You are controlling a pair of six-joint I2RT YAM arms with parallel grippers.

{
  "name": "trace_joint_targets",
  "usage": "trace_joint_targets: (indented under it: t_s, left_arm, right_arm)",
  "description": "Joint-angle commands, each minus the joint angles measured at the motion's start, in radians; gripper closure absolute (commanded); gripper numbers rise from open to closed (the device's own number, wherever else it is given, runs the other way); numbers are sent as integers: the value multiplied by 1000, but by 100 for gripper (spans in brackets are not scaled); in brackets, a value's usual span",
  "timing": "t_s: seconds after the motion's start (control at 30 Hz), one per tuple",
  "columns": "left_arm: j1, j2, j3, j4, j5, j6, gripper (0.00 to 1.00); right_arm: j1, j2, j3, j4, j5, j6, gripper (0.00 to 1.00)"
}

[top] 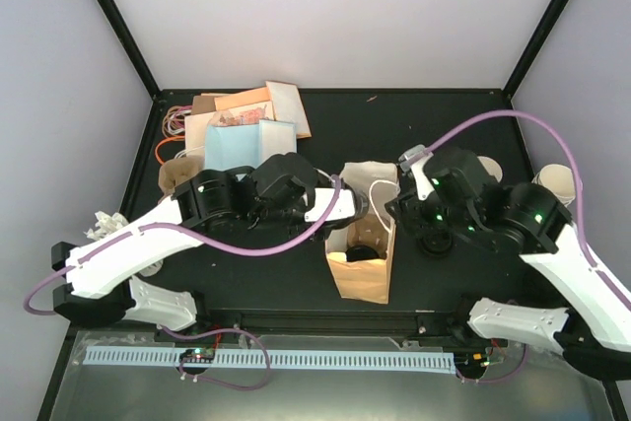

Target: Pack the takeout coffee

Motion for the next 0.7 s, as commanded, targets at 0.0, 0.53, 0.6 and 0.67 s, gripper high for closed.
trace_joint_targets:
  t_s: [0.0,0.53,0.6,0.67]
  left_arm:
    - [-1,31,66,50,-45,14,36]
    - [42,129,151,75,-39,43,36]
    - [45,132,154,72,-39,42,36]
    - [47,132,155,72,-39,40,36]
  right_arm:
    - [-2,51,60,-145,13,199,36]
    - [91,-1,30,-175,20,408,25]
    - [147,4,27,-166,54,438,22]
    - [193,36,18,-175,85,460,20]
